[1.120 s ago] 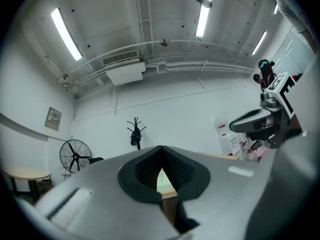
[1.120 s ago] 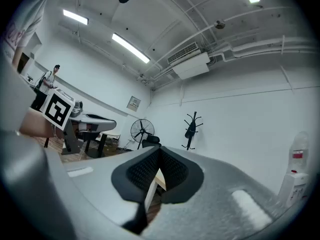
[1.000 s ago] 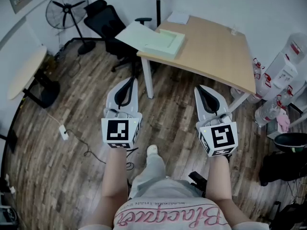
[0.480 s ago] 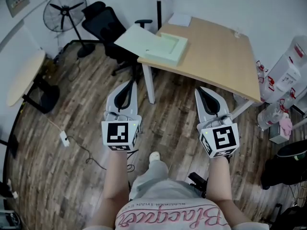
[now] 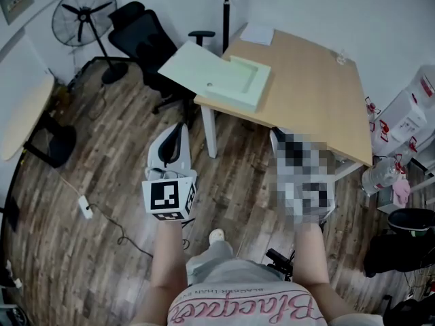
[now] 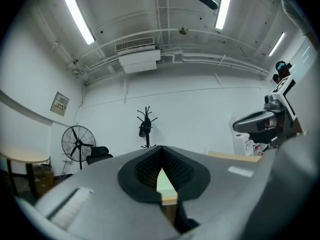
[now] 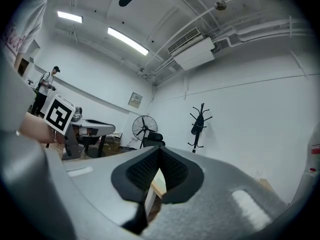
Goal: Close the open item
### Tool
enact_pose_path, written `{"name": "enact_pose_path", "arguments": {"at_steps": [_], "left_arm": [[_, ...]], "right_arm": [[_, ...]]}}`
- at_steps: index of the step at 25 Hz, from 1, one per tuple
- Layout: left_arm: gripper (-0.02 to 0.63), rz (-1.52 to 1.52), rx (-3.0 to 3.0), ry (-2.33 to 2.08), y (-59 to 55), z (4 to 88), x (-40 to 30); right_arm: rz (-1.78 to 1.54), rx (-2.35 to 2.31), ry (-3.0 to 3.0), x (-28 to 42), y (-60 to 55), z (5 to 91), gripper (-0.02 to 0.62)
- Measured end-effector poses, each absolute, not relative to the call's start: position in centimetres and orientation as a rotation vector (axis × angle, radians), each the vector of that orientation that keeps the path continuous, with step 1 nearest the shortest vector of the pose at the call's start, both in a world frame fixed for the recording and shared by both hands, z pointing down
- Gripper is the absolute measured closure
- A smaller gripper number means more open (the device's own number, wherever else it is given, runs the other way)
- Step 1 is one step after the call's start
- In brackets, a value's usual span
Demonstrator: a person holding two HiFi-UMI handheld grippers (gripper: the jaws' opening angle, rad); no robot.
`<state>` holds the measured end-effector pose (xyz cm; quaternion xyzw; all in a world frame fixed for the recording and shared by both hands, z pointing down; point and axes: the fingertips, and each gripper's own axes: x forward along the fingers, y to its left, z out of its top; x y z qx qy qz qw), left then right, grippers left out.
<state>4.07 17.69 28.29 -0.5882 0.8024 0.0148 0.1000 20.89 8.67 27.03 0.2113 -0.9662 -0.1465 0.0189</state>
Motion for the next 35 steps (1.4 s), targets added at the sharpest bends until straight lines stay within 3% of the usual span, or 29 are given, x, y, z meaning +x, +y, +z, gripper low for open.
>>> {"name": "enact_pose_path", "arguments": {"at_steps": [12,35], "left_arm": [[0.594,-0.012,-1.720,2.361,12.6,27.7,-4.3],[0.594,-0.004,-1.683,2.415,7.3,29.2,-12.2]], "right_arm": [[-0.460,0.666,-2.967,12.4,3.8,27.5,0.592],[-0.399,0.687,-2.981,5.8,-3.9,29.1,0.592]]}}
